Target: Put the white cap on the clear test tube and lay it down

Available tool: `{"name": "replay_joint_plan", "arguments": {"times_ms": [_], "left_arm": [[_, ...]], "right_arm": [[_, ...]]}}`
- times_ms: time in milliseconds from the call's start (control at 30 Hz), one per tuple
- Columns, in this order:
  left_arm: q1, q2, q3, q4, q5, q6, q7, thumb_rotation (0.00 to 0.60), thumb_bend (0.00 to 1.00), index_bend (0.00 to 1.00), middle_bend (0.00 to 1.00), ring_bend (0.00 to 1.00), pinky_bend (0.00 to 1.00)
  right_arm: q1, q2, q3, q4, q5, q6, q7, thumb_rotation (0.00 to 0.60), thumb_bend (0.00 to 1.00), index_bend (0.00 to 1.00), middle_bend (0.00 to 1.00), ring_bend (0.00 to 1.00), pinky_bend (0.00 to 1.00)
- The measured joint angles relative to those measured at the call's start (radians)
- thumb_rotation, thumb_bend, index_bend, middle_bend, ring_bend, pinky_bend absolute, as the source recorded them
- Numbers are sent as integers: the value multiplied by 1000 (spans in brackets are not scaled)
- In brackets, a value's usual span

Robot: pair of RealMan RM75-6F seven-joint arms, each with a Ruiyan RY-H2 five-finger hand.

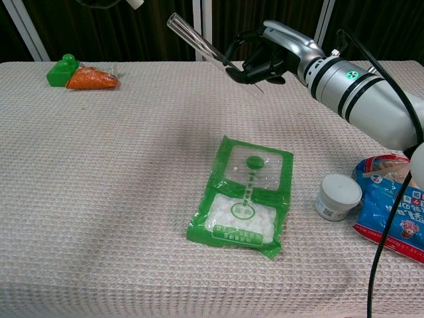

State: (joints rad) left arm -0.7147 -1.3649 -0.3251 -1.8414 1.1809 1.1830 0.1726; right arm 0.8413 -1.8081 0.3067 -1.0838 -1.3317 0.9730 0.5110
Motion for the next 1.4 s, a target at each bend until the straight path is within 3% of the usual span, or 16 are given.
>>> {"name": "replay_joint_plan", "arguments": {"times_ms": [300,1400], "left_arm": [[-8,-77,-8,42,-10,54,23,600,485,587,180,98,105],[-17,-156,-29,68,-49,82,40,600,483,587,180,97,105]], "right_arm": [[2,-30,2,15,-8,15,43,600,762,944,1000,1000,1000],[17,-83,19,55,-10,37,82,600,763,947,1000,1000,1000]]}}
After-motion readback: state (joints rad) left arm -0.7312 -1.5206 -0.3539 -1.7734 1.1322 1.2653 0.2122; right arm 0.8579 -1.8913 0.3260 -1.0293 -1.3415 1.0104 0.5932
